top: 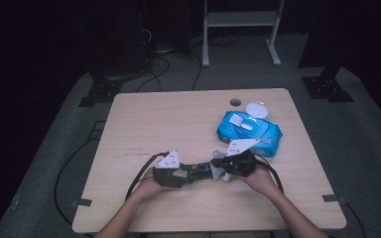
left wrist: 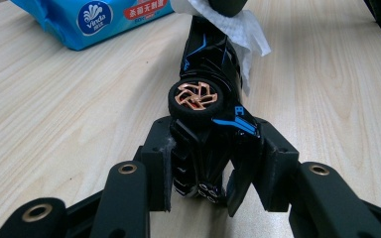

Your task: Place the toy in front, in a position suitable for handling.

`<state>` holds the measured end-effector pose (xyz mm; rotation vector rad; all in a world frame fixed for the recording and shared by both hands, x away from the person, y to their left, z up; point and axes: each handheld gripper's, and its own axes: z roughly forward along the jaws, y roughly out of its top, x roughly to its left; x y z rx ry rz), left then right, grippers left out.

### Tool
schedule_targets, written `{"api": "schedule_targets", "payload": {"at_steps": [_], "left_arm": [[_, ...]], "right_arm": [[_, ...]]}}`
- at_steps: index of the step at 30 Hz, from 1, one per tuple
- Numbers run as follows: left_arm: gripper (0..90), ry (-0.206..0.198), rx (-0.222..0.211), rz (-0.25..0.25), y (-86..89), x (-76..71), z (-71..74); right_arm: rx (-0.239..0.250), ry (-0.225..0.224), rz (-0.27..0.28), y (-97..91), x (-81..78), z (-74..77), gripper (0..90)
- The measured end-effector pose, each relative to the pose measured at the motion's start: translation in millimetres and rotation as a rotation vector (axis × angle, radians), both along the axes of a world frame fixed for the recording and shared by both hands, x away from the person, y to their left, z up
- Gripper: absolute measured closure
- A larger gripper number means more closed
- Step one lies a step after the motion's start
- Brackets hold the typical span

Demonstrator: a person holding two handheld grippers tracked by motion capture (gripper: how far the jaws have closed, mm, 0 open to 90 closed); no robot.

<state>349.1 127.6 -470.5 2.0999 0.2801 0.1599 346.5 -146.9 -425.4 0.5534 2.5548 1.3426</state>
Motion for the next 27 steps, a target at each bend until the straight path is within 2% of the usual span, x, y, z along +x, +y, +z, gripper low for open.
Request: {"api": "schedule_targets", "payload": {"at_steps": [6,8,9,11,12,14,18,20,22,24,26,27], "left_arm": [[56.9,0.000,-0.001,0.000,0.4,0.6,-0.3],[56.9,0.000,-0.004,0.002,0.1,0.4,-0.4],[56.8,-0.001,-0.006,0.003,0.0,0.8,-0.6],[56.7,-0.001,-0.004,0.003,-0.3,1.6,-0.6],[56.7,-0.002,-0.003,0.004,-0.5,1.7,-0.5],[56.6,-0.005,-0.001,0.005,-0.6,1.7,-0.3],[56.5,-0.002,-0.004,0.004,-0.4,2.1,-0.7],[56.3,0.002,0.000,0.008,-0.3,2.8,-0.8],[54.9,0.001,0.010,0.018,-1.7,3.2,-2.1],[54.7,0.004,0.010,0.015,-2.5,4.0,-3.2],[54.9,-0.002,0.017,0.011,-3.2,4.1,-2.6],[55.9,-0.004,0.017,0.010,-3.4,3.7,-2.3]], "right_arm": [[0.060,0.001,-0.006,-12.2,-3.0,4.0,82.6],[0.078,-0.018,-0.006,-19.2,-8.0,7.3,79.0],[0.089,-0.046,-0.021,-28.2,-11.1,9.7,74.8],[0.082,-0.046,-0.067,-36.1,-8.3,8.6,62.5],[0.074,-0.037,-0.091,-39.1,-5.8,6.7,61.6],[0.073,-0.016,-0.112,-42.5,-1.2,1.8,53.2],[0.056,-0.004,-0.133,-40.4,4.2,-3.7,49.0],[0.049,0.009,-0.130,-35.8,6.7,-6.3,49.6],[0.048,-0.006,-0.123,-30.6,6.6,-6.5,53.7],[0.034,-0.015,-0.114,-23.4,7.5,-5.3,62.4],[0.029,-0.014,-0.113,-21.7,7.7,-5.3,65.2],[0.022,-0.024,-0.108,-18.9,7.5,-4.9,74.9]]}}
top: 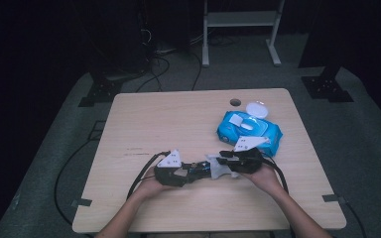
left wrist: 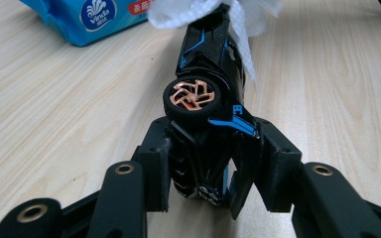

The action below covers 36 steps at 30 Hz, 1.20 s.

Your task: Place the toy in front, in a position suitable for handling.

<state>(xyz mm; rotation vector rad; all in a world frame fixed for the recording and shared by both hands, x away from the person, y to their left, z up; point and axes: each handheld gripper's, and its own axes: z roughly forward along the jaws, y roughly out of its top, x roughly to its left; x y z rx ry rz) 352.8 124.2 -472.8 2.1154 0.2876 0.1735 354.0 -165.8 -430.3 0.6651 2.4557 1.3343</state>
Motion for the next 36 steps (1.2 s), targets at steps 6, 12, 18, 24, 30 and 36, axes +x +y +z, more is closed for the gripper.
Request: {"api": "schedule_targets", "payload": {"at_steps": [6,12,18,24,30,36], "left_arm": [[56.7,-0.019,-0.001,-0.018,-0.3,-1.7,1.2],[56.8,-0.031,0.003,-0.024,-0.8,-2.4,1.5],[57.7,-0.020,-0.013,-0.021,-1.6,-2.7,0.3],[58.2,-0.031,-0.010,-0.023,-0.4,-2.2,0.3],[58.2,-0.043,-0.011,-0.028,-5.1,-2.0,0.2],[58.2,-0.042,-0.004,-0.031,-4.4,-1.6,0.6]], "right_arm": [[-0.031,-0.008,-0.006,5.0,1.8,2.9,87.5],[-0.016,-0.015,0.030,21.0,-3.8,7.3,88.1],[0.035,0.023,0.115,60.7,-9.3,2.6,87.7],[0.037,0.032,0.113,63.0,-7.2,1.8,87.4],[0.021,0.035,0.061,46.6,-6.5,4.3,87.5],[0.024,0.036,0.129,78.5,-11.8,1.9,87.4]]}}
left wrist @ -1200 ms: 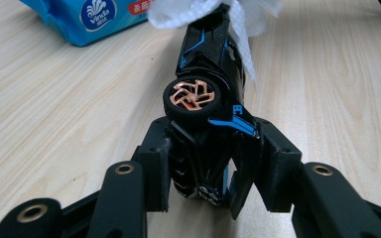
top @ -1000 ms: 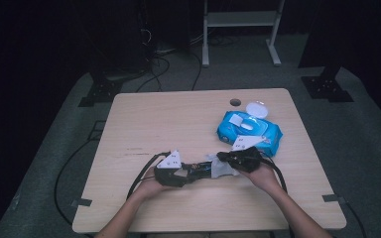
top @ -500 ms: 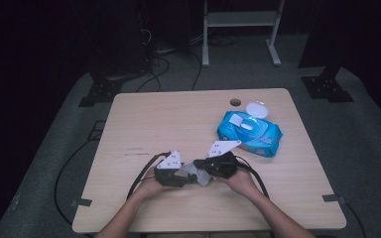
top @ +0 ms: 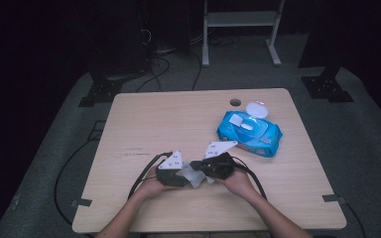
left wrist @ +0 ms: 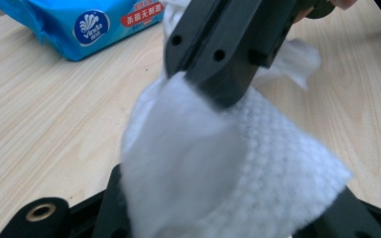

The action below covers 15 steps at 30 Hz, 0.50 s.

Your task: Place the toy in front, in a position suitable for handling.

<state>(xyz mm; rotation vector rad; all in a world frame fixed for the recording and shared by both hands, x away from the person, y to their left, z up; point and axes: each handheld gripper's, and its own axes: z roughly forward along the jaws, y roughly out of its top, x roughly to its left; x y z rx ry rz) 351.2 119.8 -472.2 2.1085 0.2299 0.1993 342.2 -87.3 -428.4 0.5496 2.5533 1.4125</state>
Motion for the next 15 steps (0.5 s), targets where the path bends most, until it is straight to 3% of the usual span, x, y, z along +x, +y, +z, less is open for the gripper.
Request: {"api": "schedule_targets", "payload": {"at_steps": [2,6,7,9,12,15], "left_arm": [[58.2,0.003,-0.004,0.007,1.9,0.2,-0.2],[58.2,0.002,-0.006,0.011,4.5,0.9,-0.3],[58.2,-0.001,-0.005,0.010,5.0,1.3,-0.3],[58.2,0.006,-0.012,0.018,5.7,2.2,-0.7],[58.2,0.003,-0.011,0.016,5.7,2.2,-0.7],[58.2,0.000,-0.005,0.015,4.0,2.8,-0.2]], "right_arm": [[0.000,0.007,-0.001,0.2,0.9,0.9,87.5],[-0.032,-0.021,-0.080,-25.6,6.0,3.9,87.7],[-0.032,-0.021,-0.080,-25.6,6.0,3.9,87.7],[-0.045,-0.013,-0.138,-49.7,9.7,3.7,87.8],[-0.041,-0.005,-0.192,-70.6,12.3,3.7,87.8],[-0.035,0.001,-0.208,-77.0,12.8,2.9,87.7]]}}
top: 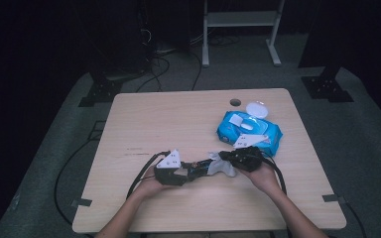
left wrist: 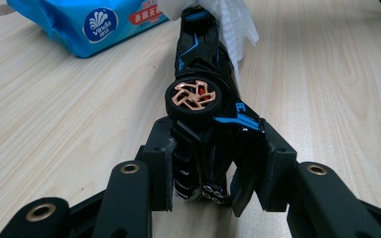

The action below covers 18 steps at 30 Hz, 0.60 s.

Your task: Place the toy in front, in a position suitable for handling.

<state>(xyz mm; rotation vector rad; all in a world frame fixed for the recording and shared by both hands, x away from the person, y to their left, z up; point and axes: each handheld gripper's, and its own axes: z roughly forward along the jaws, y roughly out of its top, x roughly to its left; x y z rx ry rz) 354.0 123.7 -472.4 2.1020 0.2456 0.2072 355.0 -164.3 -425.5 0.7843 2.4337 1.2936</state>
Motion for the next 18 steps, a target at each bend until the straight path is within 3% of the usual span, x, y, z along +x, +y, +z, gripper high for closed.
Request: {"api": "schedule_targets", "payload": {"at_steps": [4,12,15,18], "left_arm": [[58.2,-0.001,-0.003,0.000,-1.3,0.6,-0.2],[58.2,-0.001,0.004,-0.005,-3.6,0.3,0.3],[58.2,0.003,0.007,-0.003,-2.2,0.7,0.7],[58.2,0.006,0.007,-0.002,-1.5,1.4,0.8]], "right_arm": [[0.007,-0.002,0.020,9.1,-1.4,1.0,87.8],[0.034,0.021,0.178,73.9,-7.9,-1.9,87.7],[0.013,0.002,0.181,77.4,-8.6,-0.5,87.7],[-0.011,-0.014,0.143,65.3,-5.3,2.1,87.8]]}}
